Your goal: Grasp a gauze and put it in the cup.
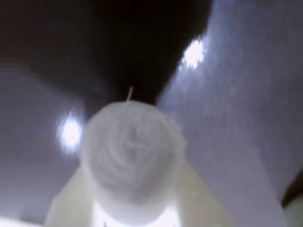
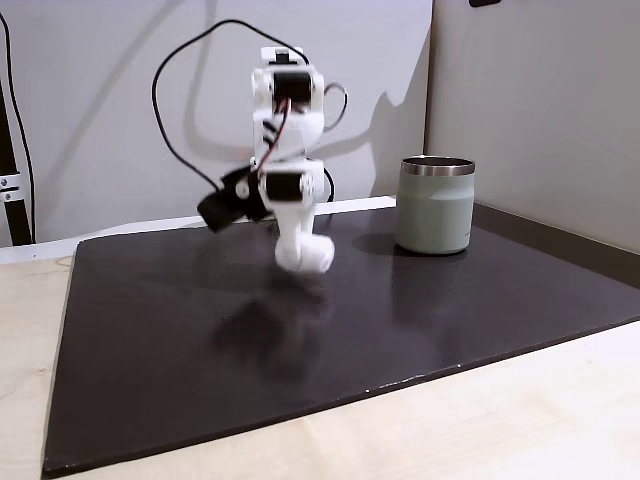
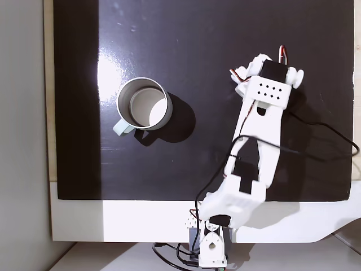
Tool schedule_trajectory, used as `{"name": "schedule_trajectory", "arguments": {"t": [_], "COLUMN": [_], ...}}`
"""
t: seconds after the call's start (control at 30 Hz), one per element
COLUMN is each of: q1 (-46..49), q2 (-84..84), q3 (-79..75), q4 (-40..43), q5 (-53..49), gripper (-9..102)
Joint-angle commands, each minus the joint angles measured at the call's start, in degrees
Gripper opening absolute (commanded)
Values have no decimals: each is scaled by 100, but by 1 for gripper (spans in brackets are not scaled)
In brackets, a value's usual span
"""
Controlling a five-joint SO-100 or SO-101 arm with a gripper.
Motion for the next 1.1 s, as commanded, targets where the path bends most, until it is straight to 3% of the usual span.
{"name": "schedule_trajectory", "arguments": {"t": [0.0,0.43,1.07], "q1": [-79,-976,-3964], "q2": [853,2496,3067], "q3": [-413,-1055,-888], "q4": [202,1292,1687], "q5": [-53,-316,-378], "gripper": [0,0,0]}}
